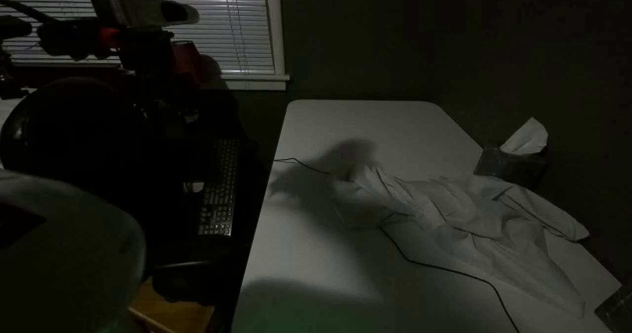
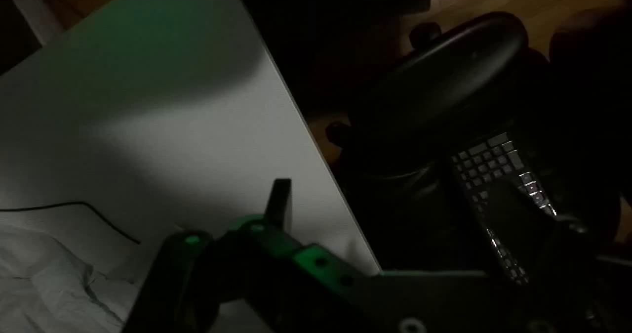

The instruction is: Fold the white cloth over itself

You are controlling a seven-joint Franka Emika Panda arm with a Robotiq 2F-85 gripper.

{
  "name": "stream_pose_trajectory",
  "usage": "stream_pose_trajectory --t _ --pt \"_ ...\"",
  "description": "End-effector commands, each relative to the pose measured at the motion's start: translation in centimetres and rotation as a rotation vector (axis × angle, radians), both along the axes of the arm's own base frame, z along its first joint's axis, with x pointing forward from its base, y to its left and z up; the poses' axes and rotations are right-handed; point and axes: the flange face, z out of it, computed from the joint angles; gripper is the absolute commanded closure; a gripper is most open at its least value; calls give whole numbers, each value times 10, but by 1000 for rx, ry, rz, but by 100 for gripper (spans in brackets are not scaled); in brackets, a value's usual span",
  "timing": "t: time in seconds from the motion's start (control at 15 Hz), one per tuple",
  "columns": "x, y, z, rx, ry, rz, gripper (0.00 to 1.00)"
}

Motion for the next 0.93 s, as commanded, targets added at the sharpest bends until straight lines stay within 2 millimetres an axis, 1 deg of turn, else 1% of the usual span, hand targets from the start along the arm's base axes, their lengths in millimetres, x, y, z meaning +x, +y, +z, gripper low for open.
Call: stream_pose_trajectory --t 0.0,0.53,0.67,0.87 --pt "0 0 0 0 1 0 0" --pt "0 0 0 0 1 0 0" --pt "17 -17 4 65 -16 -64 0" --pt "53 -69 7 165 -45 -200 0"
